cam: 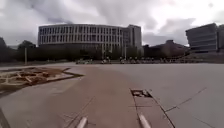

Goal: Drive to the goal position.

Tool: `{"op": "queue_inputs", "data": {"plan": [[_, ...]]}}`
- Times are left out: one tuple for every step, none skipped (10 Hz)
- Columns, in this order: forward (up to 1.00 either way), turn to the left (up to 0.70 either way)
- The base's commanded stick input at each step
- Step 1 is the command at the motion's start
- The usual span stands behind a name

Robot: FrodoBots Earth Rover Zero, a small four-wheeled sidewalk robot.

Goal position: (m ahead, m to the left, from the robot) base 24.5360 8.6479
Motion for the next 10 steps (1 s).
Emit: {"op": "queue_inputs", "data": {"plan": [[0.70,0.01],[0.70,0.01],[0.70,0.01],[0.70,0.01],[0.70,0.01],[0.70,0.01],[0.70,0.01],[0.70,0.01],[0.70,0.01],[0.70,0.01]]}}
